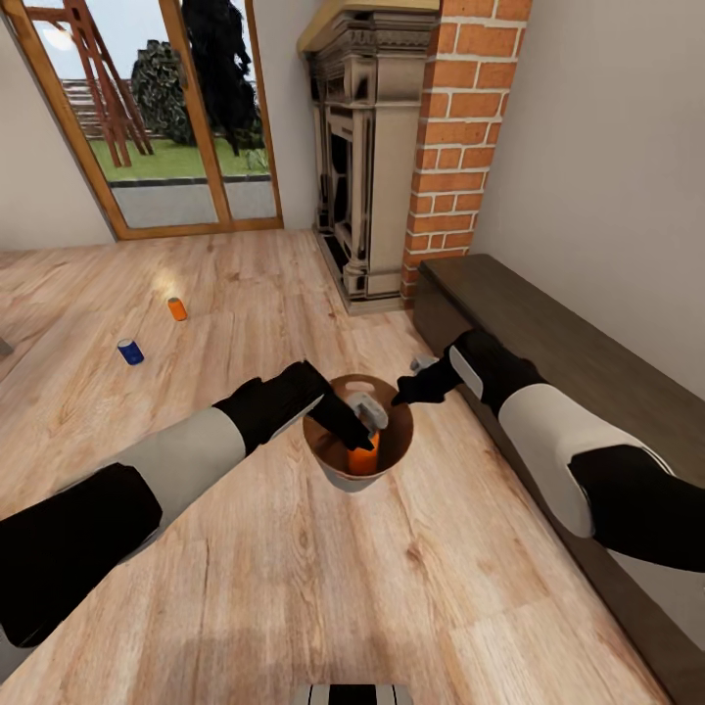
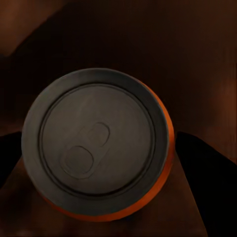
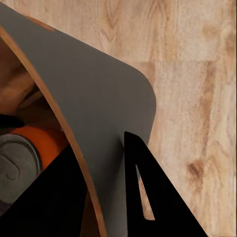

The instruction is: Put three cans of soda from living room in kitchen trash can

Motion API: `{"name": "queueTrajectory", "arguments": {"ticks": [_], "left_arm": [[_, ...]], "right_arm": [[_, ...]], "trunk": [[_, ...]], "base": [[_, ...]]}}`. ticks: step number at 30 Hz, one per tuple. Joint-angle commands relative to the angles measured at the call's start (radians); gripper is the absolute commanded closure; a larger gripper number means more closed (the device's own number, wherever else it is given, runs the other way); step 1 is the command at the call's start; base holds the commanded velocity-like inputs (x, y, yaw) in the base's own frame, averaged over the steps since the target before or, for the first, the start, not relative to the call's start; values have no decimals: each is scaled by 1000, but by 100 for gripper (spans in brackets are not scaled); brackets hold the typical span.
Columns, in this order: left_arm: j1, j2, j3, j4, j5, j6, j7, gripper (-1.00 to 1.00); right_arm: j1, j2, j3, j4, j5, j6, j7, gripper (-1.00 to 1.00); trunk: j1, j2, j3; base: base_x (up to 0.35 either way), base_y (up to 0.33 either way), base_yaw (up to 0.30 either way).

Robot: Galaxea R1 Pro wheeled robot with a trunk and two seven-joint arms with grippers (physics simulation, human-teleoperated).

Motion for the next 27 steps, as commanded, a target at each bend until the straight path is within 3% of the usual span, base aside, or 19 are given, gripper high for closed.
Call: {"name": "queueTrajectory", "arguments": {"ticks": [1,6,10,11,23,27], "left_arm": [[9,-1,-4,0,9,1,21,100],[21,0,-16,0,8,-5,159,100],[31,0,-19,0,9,-6,200,100],[32,0,-19,0,9,-6,203,-100],[34,8,-20,-9,12,-12,209,-100],[35,11,-13,-60,14,-19,195,-100]], "right_arm": [[-1,2,-14,-6,-58,10,5,100],[-2,5,-14,0,-58,10,5,100],[-2,12,-14,2,-58,10,5,100],[-2,12,-14,2,-58,10,5,100],[-1,15,-12,3,-58,10,5,100],[-1,13,-13,3,-58,10,5,100]], "trunk": [[0,0,0],[0,0,0],[0,0,0],[0,0,0],[0,0,0],[0,0,0]], "base": [[0,0,0],[0,0,0],[0,0,0],[0,0,0],[0,0,0],[0,0,0]]}}
